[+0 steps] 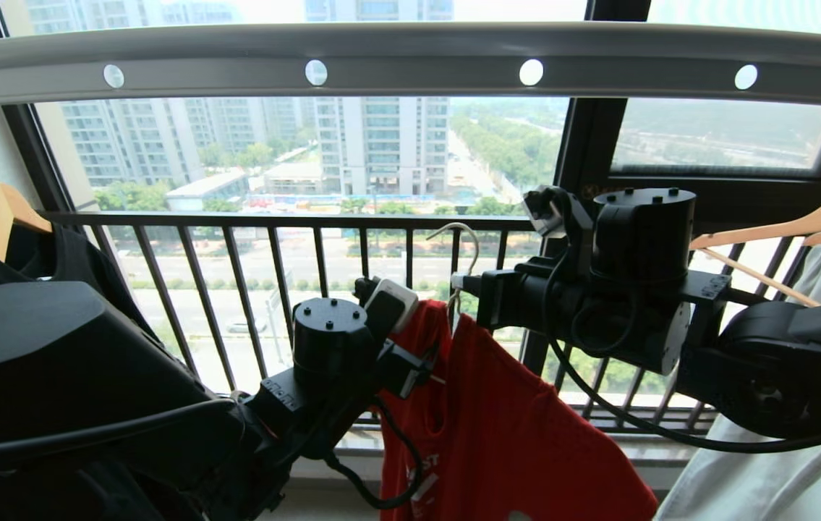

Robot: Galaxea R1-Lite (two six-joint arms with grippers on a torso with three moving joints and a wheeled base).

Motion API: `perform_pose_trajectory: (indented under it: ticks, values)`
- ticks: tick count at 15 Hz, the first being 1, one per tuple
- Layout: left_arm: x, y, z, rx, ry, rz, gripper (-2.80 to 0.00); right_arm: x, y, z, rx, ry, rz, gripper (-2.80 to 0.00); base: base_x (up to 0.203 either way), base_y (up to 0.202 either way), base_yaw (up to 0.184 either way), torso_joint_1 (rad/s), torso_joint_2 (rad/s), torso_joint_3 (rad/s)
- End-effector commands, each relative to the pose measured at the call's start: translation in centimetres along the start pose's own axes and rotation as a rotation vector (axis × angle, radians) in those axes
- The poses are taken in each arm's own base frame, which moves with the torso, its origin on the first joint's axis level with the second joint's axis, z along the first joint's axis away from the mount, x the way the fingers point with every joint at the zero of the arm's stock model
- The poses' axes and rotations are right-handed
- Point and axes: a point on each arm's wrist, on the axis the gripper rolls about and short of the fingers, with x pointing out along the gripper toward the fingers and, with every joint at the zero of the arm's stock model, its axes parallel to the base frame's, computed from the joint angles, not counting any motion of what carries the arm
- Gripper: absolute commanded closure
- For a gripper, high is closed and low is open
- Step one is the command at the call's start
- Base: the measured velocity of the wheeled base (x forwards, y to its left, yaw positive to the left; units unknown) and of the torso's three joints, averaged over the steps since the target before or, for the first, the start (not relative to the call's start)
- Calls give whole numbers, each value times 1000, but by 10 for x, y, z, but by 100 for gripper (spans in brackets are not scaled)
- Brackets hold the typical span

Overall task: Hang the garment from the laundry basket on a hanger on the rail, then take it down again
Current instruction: Take the clothes off the clothes rack

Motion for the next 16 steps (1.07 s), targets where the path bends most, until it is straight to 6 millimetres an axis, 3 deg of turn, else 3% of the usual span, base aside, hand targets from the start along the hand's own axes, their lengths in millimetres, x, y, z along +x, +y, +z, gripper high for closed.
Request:
perform_pose_trajectory:
  ticks: [1,5,15,16]
  values:
    - [2,3,0,1,-5,13,-280,0,0,2,1,-10,0,0,0,0,0,0,0,0]
    - [-9,6,9,7,-30,13,-280,9,-4,3,1,-25,-61,0,0,0,0,0,0,0]
    - [-7,11,9,9,-32,29,-280,12,-8,3,1,-30,-83,0,0,0,0,0,0,0]
    - [-7,11,9,7,-32,29,0,11,-7,3,1,-32,-83,0,0,0,0,0,0,0]
